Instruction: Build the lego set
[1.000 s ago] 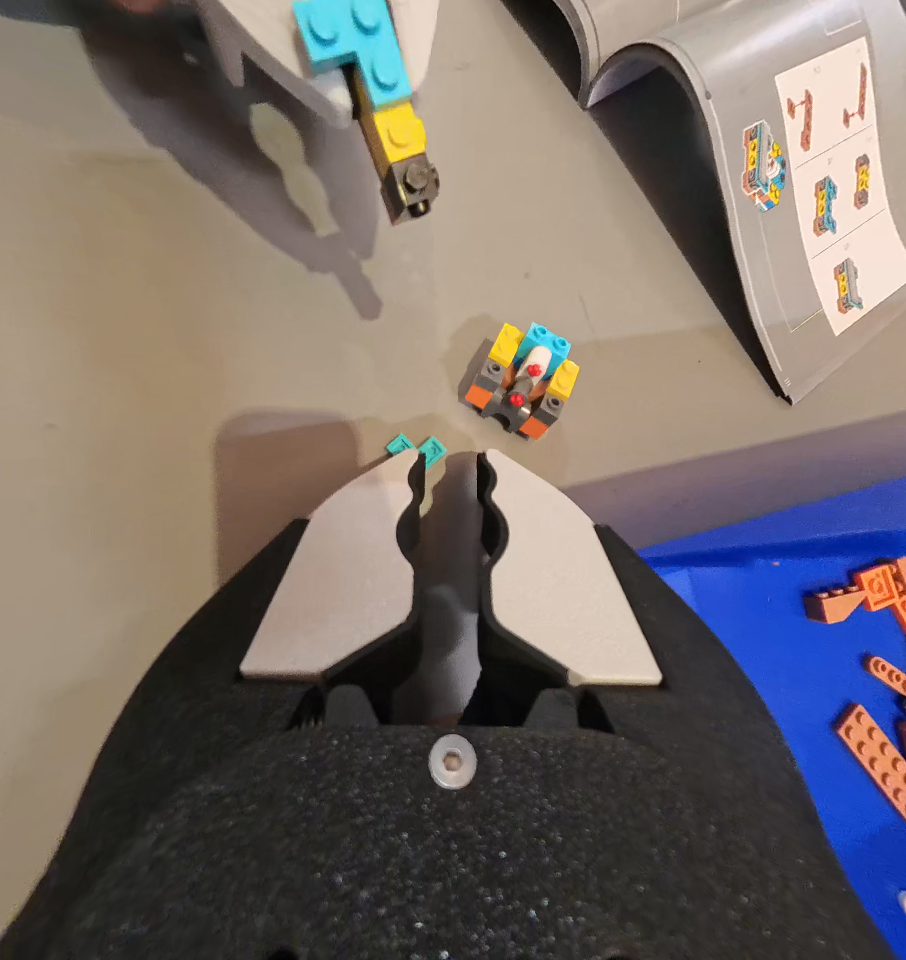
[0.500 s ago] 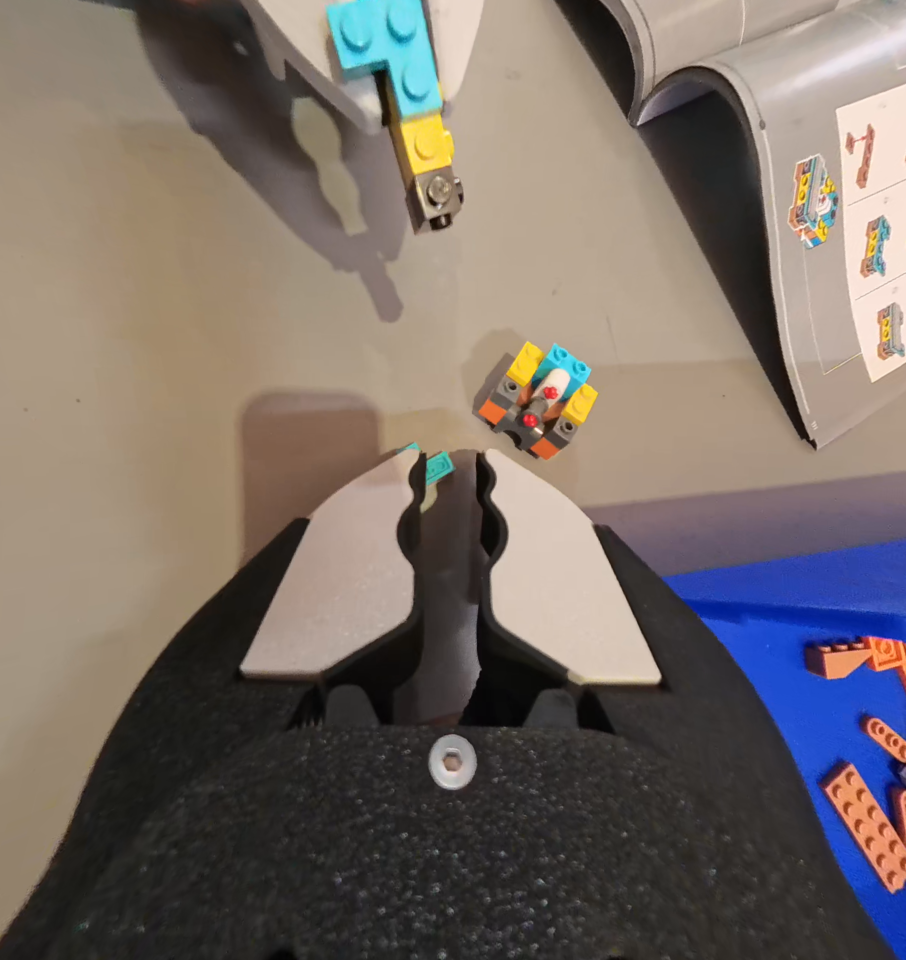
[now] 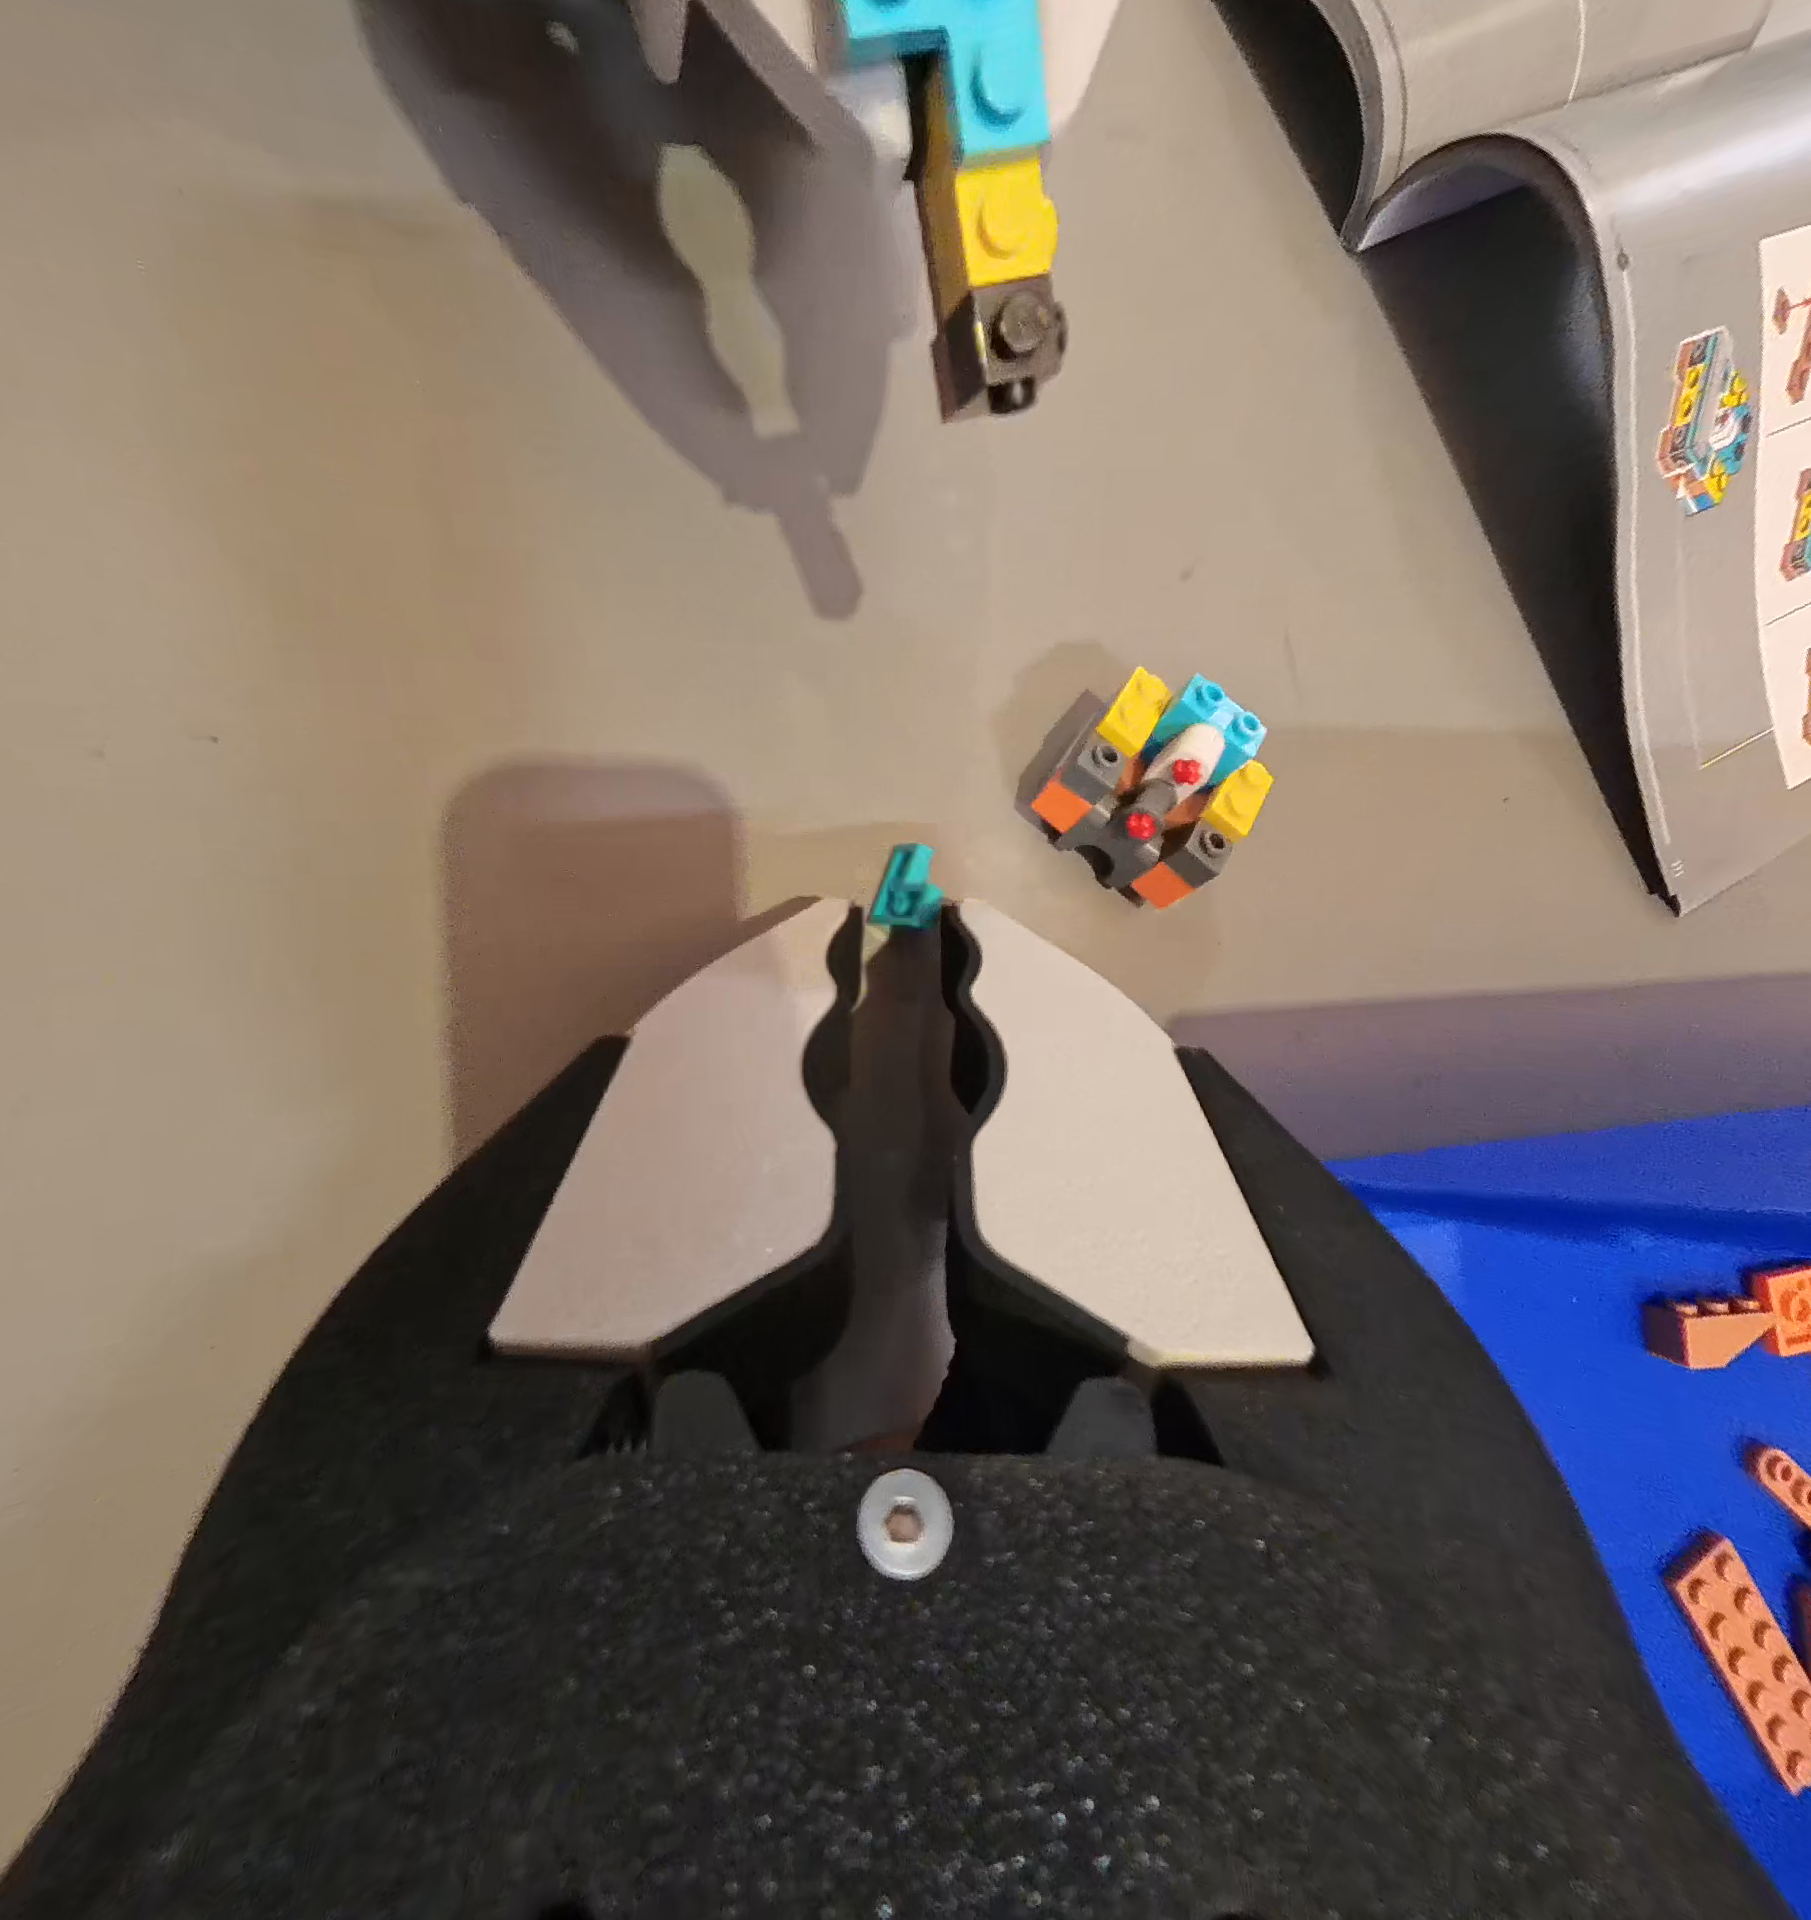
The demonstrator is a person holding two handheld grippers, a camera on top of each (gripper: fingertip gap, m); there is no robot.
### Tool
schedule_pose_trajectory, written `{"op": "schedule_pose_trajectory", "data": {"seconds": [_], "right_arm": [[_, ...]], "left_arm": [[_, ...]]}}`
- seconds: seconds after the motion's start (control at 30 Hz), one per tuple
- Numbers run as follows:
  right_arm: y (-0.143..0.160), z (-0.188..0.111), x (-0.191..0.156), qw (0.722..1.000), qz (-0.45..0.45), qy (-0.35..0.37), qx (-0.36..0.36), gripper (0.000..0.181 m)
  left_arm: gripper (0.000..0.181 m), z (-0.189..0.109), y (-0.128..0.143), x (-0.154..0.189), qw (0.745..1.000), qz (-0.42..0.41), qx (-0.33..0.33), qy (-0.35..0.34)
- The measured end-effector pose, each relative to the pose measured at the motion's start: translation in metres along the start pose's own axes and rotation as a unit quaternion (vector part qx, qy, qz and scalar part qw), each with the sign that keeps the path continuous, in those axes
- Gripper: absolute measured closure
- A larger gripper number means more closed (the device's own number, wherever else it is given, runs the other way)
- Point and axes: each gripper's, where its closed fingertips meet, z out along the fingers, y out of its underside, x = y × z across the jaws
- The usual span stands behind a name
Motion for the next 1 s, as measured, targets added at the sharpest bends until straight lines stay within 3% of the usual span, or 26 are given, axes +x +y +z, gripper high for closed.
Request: {"op": "schedule_pose_trajectory", "data": {"seconds": [0.23, 0.43, 0.7, 0.8, 1.0], "right_arm": [[-0.004, 0.0, 0.002, 0.999, -0.016, 0.034, 0.013, 0.173], [-0.014, -0.006, 0.007, 0.991, -0.081, 0.098, 0.039, 0.176], [-0.057, -0.041, 0.028, 0.927, -0.21, 0.282, 0.13, 0.176], [-0.067, -0.044, 0.025, 0.913, -0.237, 0.303, 0.137, 0.176], [-0.076, -0.042, 0.023, 0.91, -0.238, 0.309, 0.141, 0.176]], "left_arm": [[0.172, 0.002, 0.003, 0.004, 1.0, 0.0, -0.01, 0.01], [0.172, 0.004, 0.008, 0.007, 1.0, -0.006, -0.019, 0.022], [0.172, 0.004, 0.001, 0.003, 1.0, -0.023, 0.012, 0.015], [0.172, 0.005, 0.0, 0.001, 0.998, -0.048, 0.023, 0.014], [0.172, 0.003, -0.003, -0.007, 0.995, -0.097, 0.04, 0.006]]}}
